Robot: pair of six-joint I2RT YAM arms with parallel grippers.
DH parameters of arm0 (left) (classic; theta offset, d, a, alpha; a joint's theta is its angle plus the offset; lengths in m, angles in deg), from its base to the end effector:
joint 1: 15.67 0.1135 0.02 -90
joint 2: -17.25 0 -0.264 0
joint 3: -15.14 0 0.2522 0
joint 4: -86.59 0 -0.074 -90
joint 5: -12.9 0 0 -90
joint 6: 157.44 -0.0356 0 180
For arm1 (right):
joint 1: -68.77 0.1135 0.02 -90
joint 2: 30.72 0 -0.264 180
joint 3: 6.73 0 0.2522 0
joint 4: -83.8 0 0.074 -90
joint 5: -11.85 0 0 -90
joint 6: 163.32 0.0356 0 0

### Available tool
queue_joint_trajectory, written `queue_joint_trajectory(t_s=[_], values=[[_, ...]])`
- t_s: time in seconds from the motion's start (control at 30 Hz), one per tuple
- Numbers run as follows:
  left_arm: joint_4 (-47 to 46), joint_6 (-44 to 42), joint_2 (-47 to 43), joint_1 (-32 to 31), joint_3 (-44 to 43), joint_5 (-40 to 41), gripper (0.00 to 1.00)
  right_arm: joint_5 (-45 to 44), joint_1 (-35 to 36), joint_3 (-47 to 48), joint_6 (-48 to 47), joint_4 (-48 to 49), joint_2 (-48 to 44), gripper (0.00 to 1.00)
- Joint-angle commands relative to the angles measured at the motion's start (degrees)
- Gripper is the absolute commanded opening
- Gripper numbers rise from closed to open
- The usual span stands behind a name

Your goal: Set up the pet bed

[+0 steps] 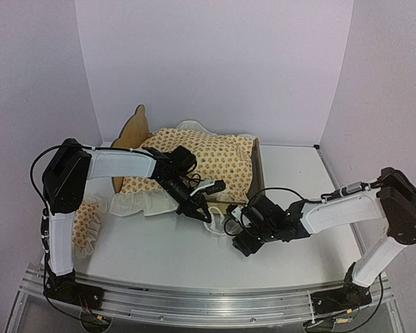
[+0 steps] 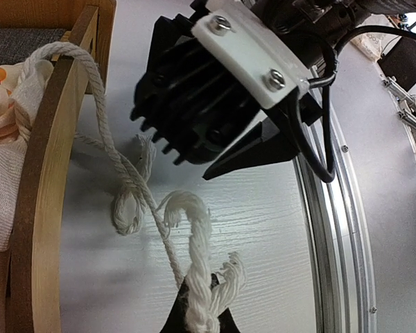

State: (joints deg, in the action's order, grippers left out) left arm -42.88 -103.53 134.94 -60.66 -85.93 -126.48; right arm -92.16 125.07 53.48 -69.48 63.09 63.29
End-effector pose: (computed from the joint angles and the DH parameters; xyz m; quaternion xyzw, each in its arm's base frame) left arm 0.2794 -0.3175 0.1856 0.6417 0.6230 -0.4222 0.1477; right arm 0.1798 0.2540 0.1482 -0.3845 0.8644 0.0511 0.3200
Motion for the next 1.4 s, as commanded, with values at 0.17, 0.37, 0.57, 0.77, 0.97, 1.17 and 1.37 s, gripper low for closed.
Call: queue_joint_trajectory(t_s=[0.17,0.37,0.57,0.77,0.97,1.17,1.37], values=[[-2.62,-0.30,-3.11,0.33,1.10,1.42,0.00,7.13,-1.53,2.09,-1.17,2.73,7.02,0.31],[-2.30,-3.10,-3.60,0.57,2.79,3.18,0.00,7.00,-1.49,-1.61,1.58,2.58,1.95,0.00],[-2.49,-11.33,-3.21,-0.17,5.43,7.31,0.22,12.58,-2.14,-0.12,5.84,-8.36,-7.39,0.00],[2.57,-21.37,-3.68,-1.07,4.20,12.96,0.62,22.68,-4.49,0.32,12.02,-20.88,-15.40,0.00],[7.50,-20.96,-4.75,-4.42,-2.71,14.11,0.66,23.31,-7.80,2.66,14.62,-25.31,-17.53,0.00],[-16.17,27.18,-0.77,-6.42,-6.60,18.71,0.54,25.00,-12.20,7.11,17.69,-25.09,-13.50,0.00],[-18.33,38.30,5.66,-9.65,-10.54,26.49,0.54,23.51,-13.32,7.68,20.13,-23.83,-16.67,0.00]])
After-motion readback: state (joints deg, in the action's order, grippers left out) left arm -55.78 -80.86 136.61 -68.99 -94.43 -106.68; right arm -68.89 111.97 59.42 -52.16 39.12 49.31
